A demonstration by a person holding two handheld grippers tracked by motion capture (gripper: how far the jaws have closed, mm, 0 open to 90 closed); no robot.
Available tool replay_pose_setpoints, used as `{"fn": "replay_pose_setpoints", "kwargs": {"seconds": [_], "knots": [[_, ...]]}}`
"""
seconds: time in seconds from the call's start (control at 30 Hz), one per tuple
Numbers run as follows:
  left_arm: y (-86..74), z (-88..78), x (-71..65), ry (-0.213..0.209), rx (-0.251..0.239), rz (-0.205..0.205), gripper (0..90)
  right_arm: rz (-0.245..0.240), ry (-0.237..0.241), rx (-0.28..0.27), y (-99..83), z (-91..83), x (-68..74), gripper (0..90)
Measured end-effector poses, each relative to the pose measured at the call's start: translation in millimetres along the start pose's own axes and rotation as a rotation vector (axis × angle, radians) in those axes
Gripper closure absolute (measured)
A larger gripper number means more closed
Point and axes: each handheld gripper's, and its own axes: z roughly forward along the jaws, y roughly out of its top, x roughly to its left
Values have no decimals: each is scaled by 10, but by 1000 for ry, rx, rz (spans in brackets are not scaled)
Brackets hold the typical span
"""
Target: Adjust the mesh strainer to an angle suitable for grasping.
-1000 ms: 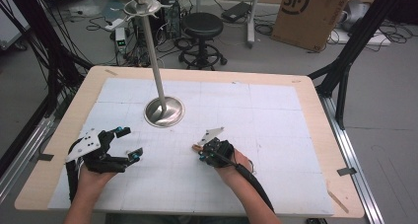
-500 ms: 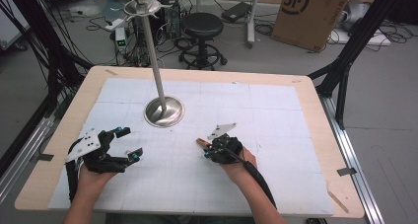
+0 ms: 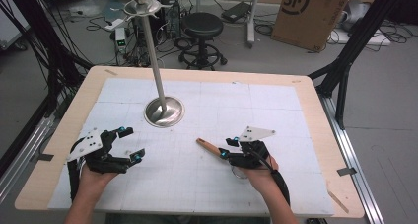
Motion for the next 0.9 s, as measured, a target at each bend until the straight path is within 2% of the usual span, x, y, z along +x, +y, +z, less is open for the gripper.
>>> {"fn": "replay_pose_setpoints", "kwargs": {"seconds": [0.13,0.23,0.33,0.53,0.77,0.83,0.9], "knots": [[0,17,-11,-7,4,-6,134,33,8,-54,-86,-89,-34,465],[-2,24,-9,-11,5,-10,134,66,36,-127,-159,-124,-61,422],[6,27,-5,-16,6,-6,135,55,25,-161,-187,-163,-91,392],[9,26,16,-3,26,-3,134,57,5,-189,-216,-194,-135,328],[23,40,1,-17,23,2,135,81,-15,-214,-219,-176,-177,262],[25,37,5,-16,18,-1,134,85,-13,-207,-221,-171,-175,257],[28,31,9,-16,22,-2,134,88,-33,-193,-227,-169,-179,256]]}}
